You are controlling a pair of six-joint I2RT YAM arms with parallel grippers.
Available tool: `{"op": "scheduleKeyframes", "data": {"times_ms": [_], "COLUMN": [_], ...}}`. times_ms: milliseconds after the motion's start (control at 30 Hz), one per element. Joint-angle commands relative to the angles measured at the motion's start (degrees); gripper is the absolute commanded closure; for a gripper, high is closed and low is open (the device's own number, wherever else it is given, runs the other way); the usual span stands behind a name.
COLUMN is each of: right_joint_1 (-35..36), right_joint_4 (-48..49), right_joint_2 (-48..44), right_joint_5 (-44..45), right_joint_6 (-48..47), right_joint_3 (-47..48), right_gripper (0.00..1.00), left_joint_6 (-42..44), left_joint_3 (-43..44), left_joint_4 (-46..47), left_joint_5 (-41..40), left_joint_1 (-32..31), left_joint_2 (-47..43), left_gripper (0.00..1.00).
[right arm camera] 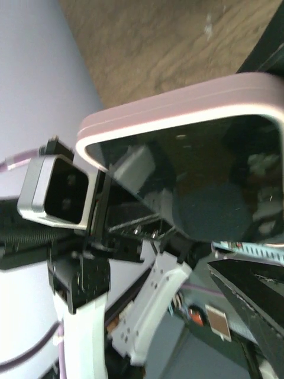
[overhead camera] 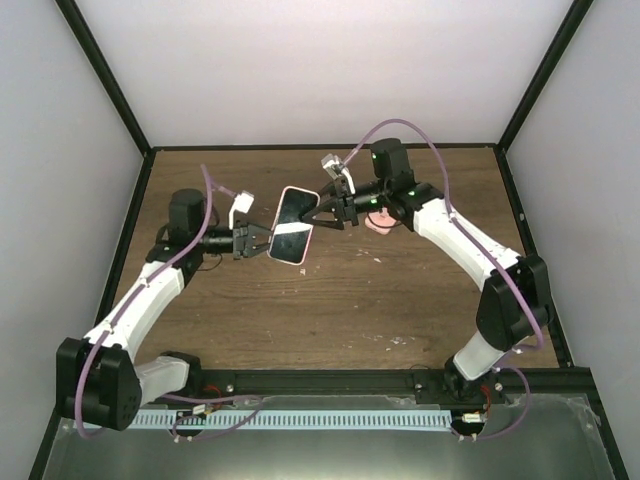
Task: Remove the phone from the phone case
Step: Remove the phone case from the phone.
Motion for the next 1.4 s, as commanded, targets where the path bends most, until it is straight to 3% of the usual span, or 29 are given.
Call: {"op": "scheduleKeyframes", "data": {"times_ms": [0, 200, 267, 400, 733, 1367], "right_joint_1": [-0.7, 0.7, 3.1, 9.3, 21.8, 26.1], "right_joint_4": [-2.7, -0.1, 0.5, 0.9, 2.6, 8.7], "right_joint_2": [-2.1, -3.9, -4.5, -4.7, -0.6, 3.2], "right_joint_5": [10.1, 25.0, 31.3, 40.4, 60.6, 70.5], "right_joint_6": [-4.5, -5.6, -8.0, -14.7, -27.2, -34.3], "right_joint_3": [1.5, 1.6, 2.2, 2.4, 3.5, 1.0], "right_gripper": [0.39, 0.39, 0.39, 0.4, 0.46, 0.46], "left_joint_6": [-8.8, -16.9, -19.9, -22.6, -35.0, -35.5], "left_joint_3": [-1.1, -1.3, -1.2, 1.4, 0.3, 0.6], "left_joint_4": [8.7, 11.2, 12.3, 5.3, 5.7, 4.6], "left_joint_5": [-0.7, -1.6, -1.8, -7.4, -10.4, -11.2], "left_joint_1": [3.3, 7.4, 8.3, 8.6, 8.8, 8.8], "left_joint_2": [0.3, 3.6, 4.8, 6.0, 7.9, 8.0], "left_gripper": [1.0, 1.0, 1.0, 1.0, 1.0, 1.0]}}
